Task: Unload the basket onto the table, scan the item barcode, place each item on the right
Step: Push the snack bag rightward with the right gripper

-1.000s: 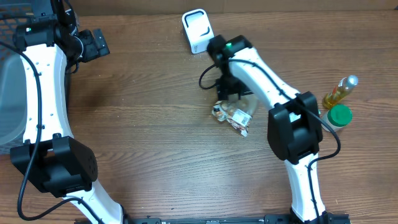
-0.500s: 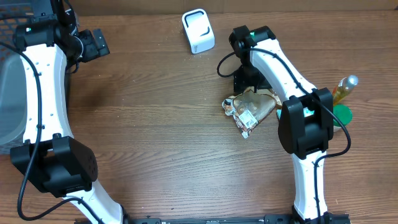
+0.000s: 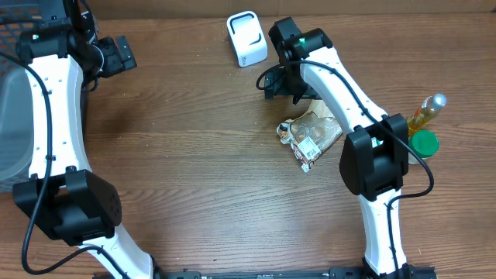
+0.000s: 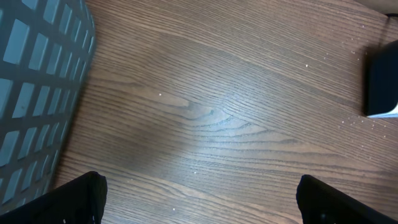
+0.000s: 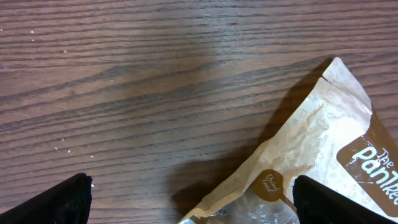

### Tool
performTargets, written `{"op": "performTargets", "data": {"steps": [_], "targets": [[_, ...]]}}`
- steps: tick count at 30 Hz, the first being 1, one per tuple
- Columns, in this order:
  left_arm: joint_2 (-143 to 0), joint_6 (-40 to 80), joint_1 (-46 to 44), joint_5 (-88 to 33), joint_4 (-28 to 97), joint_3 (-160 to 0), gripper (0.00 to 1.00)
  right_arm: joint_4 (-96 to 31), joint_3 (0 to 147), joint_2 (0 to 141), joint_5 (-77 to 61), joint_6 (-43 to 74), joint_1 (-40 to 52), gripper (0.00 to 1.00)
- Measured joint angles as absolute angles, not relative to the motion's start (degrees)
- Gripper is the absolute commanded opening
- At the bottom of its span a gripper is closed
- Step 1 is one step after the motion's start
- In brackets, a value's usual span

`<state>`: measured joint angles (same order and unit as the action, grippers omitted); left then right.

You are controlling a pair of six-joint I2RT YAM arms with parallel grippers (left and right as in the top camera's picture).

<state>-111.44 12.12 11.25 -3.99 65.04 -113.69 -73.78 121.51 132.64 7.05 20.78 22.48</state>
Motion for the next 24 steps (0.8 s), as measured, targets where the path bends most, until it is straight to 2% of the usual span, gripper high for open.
{"op": "performTargets", "data": {"steps": [24], "targets": [[-111.44,12.12,11.25,-3.99,65.04,-113.69,1.0,-73.71,121.51,132.66,6.35,20.78,22.48,1.0]]}}
